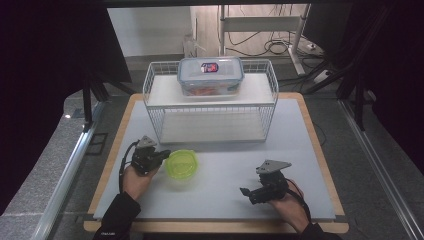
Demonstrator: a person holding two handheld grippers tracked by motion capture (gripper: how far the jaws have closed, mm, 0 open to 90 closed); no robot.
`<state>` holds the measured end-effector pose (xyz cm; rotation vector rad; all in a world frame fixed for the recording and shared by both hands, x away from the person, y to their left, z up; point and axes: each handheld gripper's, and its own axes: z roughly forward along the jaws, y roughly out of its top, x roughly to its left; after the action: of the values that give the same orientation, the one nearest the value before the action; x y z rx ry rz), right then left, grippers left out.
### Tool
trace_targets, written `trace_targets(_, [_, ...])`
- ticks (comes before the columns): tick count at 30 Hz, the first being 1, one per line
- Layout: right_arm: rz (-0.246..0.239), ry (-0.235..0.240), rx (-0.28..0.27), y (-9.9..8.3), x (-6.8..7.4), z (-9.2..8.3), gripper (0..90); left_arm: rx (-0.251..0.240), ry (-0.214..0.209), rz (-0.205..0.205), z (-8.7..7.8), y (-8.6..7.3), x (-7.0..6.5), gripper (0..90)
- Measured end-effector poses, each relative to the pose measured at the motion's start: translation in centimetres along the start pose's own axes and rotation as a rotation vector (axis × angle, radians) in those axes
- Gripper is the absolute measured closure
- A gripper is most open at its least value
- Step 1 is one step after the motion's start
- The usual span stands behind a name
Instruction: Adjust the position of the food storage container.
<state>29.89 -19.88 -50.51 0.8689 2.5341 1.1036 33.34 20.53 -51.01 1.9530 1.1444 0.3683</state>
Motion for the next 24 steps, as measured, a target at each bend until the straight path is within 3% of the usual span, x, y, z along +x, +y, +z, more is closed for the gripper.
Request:
trace_targets(3, [0.0,0.0,0.001,0.0,0.0,0.0,6.2,0.009,0.008,0.026,0.0,0.1,-0.5,89.6])
trace_targets(16, [-0.001,-0.003,0.005,0.0,0.1,-0.1,6.2,0.011,0.005,-0.035,-1.7,-1.5,-0.9,88.5])
trace_targets(24, [-0.002,-0.003,0.012,0.0,0.1,0.0,6.2,0.014,-0.026,-0.017,-1.1,-1.3,-2.2,90.0])
